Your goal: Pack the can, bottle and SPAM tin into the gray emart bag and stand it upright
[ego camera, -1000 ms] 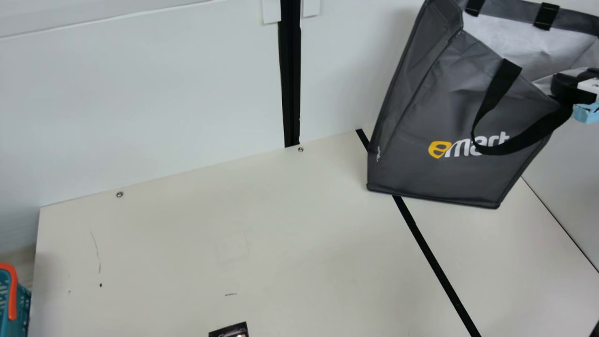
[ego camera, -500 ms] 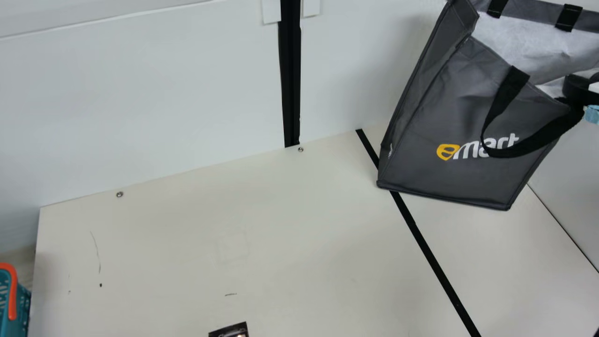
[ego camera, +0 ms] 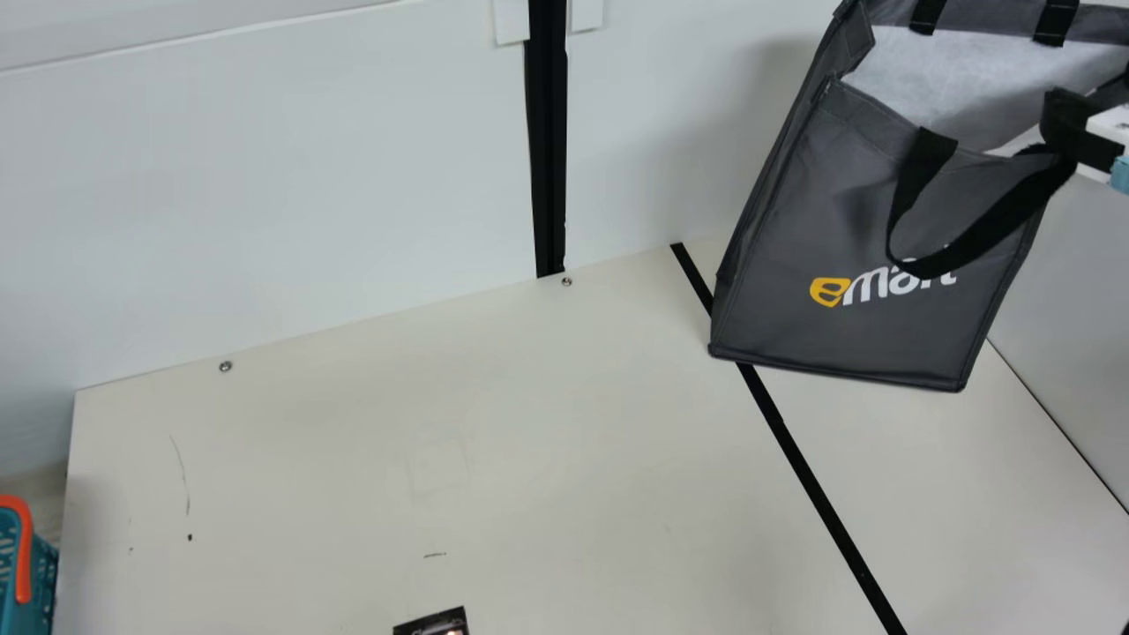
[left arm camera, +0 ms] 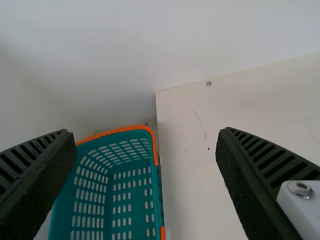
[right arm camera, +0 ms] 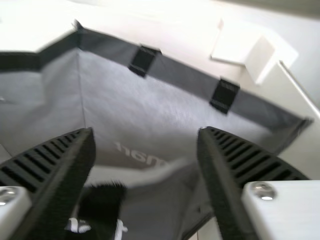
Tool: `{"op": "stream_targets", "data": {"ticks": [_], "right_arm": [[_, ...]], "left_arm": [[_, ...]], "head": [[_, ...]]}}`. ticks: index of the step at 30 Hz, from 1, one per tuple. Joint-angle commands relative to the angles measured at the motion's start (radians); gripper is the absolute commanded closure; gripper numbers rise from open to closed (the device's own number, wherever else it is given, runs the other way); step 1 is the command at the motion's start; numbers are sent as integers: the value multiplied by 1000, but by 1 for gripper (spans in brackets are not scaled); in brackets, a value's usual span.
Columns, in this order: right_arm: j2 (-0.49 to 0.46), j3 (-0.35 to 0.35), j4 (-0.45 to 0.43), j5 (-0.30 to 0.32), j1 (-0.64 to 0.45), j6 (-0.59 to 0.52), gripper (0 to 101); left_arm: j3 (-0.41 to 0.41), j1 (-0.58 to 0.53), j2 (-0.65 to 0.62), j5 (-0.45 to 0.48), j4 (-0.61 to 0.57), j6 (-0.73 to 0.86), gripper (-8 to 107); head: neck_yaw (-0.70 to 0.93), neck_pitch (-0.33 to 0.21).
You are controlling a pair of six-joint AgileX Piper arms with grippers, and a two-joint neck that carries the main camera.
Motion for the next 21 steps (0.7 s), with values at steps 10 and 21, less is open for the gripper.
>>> {"op": "stream_targets", "data": {"ticks": [10, 21], "right_arm": [[-68, -49, -15, 0, 94, 21, 6], [-105, -70, -59, 0, 238, 53, 6]], "left_arm": [[0, 0, 0, 0, 0, 0, 9], [0, 0, 0, 0, 0, 0, 9]], "head": [[-1, -23], [-1, -23]]}}
